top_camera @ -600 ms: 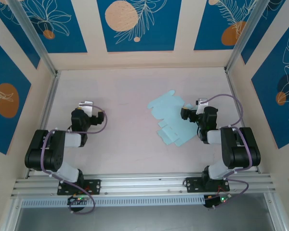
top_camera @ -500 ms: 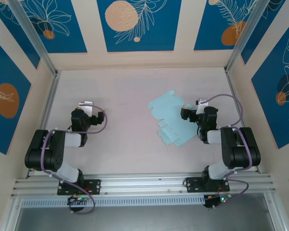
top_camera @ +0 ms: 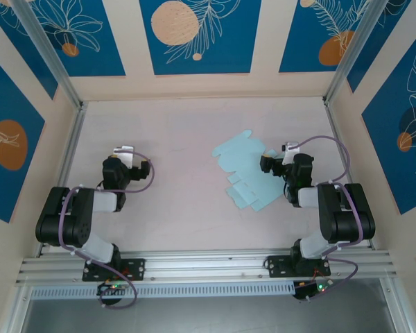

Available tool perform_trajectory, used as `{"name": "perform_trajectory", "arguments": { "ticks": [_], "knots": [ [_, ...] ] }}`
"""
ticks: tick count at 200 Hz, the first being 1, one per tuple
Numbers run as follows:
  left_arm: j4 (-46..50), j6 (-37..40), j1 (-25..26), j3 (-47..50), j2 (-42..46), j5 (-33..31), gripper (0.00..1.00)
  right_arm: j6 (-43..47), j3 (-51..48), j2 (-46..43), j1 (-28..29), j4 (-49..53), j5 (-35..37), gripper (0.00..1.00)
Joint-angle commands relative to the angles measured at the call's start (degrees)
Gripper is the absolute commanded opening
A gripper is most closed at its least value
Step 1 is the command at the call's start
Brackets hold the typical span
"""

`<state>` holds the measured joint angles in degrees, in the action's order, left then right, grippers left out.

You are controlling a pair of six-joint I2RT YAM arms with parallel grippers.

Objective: Fold the paper box

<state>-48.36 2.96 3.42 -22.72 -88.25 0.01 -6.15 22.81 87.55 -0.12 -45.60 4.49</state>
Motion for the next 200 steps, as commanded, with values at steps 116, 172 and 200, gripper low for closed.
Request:
{"name": "perform_trajectory", "arguments": {
  "ticks": [116,172,200],
  "knots": [
    [0.31,0.16,-0.77,0.31,1.28,2.42,1.00,0.15,0.92,-0.36,0.12,-0.71,0.69,1.00],
    [10.60,-1.74,-0.78,-0.12,12.80,-1.04,1.00,0.34,6.66,-5.57,0.21,13.91,1.20,1.00],
    [15.73,-5.79,-0.78,0.22,20.49,-2.70,1.00,-1.38,6.38,-11.04,0.13,17.06,4.17,1.00]
  ]
}}
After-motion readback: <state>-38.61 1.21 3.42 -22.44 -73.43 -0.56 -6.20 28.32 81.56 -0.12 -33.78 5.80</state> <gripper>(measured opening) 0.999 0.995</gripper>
